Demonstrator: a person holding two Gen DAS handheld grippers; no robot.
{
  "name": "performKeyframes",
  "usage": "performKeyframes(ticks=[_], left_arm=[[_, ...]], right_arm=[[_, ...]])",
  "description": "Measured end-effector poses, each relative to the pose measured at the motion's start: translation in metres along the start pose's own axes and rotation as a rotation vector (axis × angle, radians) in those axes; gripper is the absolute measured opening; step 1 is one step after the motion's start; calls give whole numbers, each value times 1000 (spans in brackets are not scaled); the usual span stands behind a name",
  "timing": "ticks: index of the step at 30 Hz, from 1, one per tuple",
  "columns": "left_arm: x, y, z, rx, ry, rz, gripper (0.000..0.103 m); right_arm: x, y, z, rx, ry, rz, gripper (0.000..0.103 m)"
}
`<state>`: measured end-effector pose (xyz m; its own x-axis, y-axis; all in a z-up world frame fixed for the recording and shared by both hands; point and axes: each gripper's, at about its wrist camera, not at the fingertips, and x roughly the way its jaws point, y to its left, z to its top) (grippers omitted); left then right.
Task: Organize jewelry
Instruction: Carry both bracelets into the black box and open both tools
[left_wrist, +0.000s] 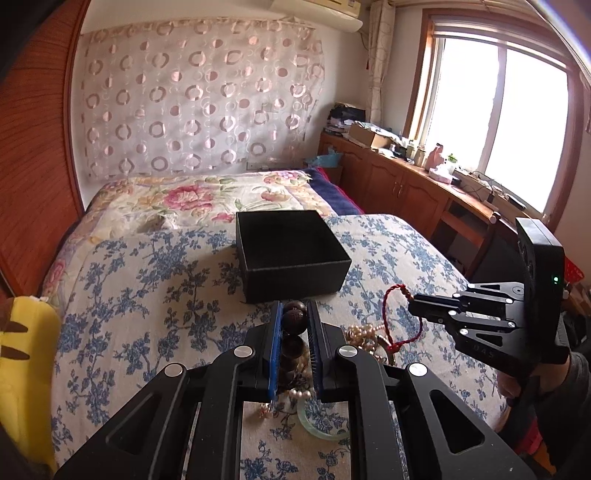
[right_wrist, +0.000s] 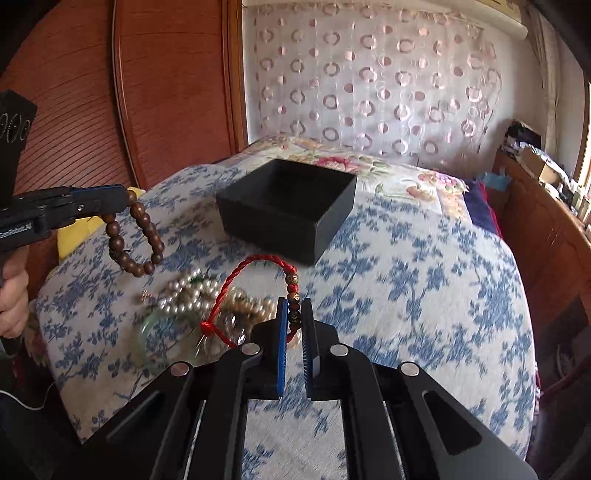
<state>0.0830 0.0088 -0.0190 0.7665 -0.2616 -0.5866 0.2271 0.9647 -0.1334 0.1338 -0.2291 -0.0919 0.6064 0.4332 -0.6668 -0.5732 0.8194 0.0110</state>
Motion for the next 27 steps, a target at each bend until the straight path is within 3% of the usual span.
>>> performKeyframes(ticks=[16, 27], left_arm=[[36, -3, 70, 81, -19, 6, 12], [95, 4, 97, 81, 24, -9, 12]], right_arm=[[37, -31, 54, 11, -53, -16, 8], [63, -43, 82, 7, -53, -8, 8]])
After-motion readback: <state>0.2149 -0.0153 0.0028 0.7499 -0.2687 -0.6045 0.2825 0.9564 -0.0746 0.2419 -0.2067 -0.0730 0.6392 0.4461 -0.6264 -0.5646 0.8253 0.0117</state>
